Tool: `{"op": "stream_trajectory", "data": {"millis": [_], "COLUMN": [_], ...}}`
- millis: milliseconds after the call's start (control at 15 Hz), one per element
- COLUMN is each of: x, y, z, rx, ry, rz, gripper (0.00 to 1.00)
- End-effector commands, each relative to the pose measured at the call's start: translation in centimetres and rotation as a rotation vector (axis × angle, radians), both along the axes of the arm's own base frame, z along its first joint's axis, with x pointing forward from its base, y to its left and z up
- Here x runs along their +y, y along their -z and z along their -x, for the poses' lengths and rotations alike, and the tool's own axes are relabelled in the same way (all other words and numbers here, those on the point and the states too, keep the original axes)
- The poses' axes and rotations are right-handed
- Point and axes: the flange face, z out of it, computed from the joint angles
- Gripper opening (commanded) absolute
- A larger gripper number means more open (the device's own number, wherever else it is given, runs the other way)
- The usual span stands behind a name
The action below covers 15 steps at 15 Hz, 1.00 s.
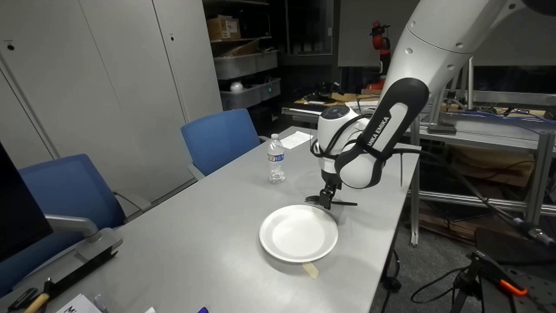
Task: Put the fork on the table
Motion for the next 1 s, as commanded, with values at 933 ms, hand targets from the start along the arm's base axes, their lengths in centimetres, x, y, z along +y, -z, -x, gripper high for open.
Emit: {"op": "stream_trajectory", "data": {"millis": [933], "x": [7.4], "y": [-14.0], "z": [1.7], "rx": [-0.171], "ry": [-0.082], "rz": [-0.083], "gripper": [1.00]}}
